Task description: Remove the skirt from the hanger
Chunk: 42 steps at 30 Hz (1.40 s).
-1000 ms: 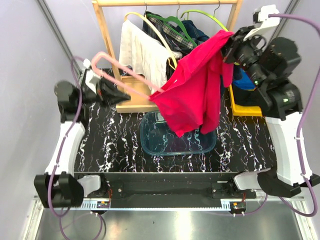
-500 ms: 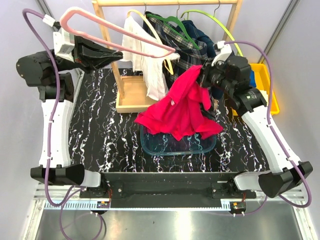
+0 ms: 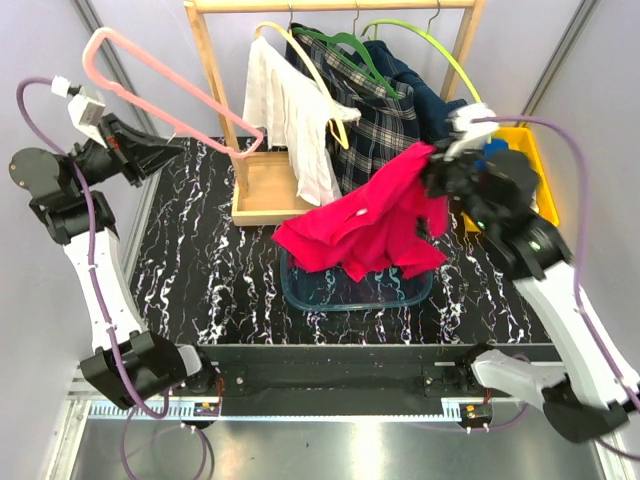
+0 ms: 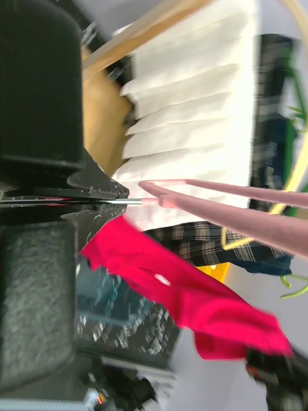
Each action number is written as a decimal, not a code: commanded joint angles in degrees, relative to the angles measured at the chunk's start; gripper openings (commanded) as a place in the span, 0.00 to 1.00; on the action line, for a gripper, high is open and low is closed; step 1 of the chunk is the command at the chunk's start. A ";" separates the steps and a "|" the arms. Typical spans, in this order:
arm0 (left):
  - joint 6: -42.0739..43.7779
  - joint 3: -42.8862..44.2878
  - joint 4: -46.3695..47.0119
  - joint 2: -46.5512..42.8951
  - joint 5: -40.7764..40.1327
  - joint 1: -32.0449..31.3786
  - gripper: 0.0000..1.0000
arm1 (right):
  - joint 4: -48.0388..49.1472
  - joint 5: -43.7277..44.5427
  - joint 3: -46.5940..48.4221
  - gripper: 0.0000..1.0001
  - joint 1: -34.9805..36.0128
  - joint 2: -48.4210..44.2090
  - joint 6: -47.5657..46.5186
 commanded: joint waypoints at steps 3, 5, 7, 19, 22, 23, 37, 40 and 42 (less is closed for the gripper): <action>-3.58 -3.19 1.22 -2.47 10.99 2.88 0.00 | 7.94 15.16 3.90 0.00 -0.41 -6.36 -6.18; -1.82 -3.72 -0.01 -2.56 10.90 2.62 0.00 | 8.03 13.40 3.28 0.00 -0.50 -6.45 -4.87; -1.46 -5.91 -0.45 -2.82 10.99 2.70 0.00 | 8.20 9.90 2.93 0.00 -0.50 -6.01 -2.77; -11.38 -34.99 -3.79 -7.74 11.25 12.20 0.00 | 12.24 -13.65 12.76 0.00 -0.41 8.91 9.01; -12.89 -43.43 -7.56 -9.41 11.25 12.11 0.00 | 12.25 -18.67 13.56 0.00 -0.24 11.47 10.69; -13.50 -47.01 -7.48 -10.03 11.17 12.20 0.00 | 12.07 -19.21 13.22 0.00 -0.23 11.65 10.78; -35.41 -50.33 30.27 -1.44 8.61 16.50 0.99 | 9.61 -19.57 -0.33 0.00 1.26 6.65 7.53; -42.07 -43.92 46.39 -0.45 11.25 15.10 0.99 | 9.61 -19.74 0.81 0.00 1.26 6.91 7.88; -40.67 -41.79 46.57 -0.45 11.34 15.27 0.99 | 9.61 -19.22 1.52 0.00 1.26 6.91 8.14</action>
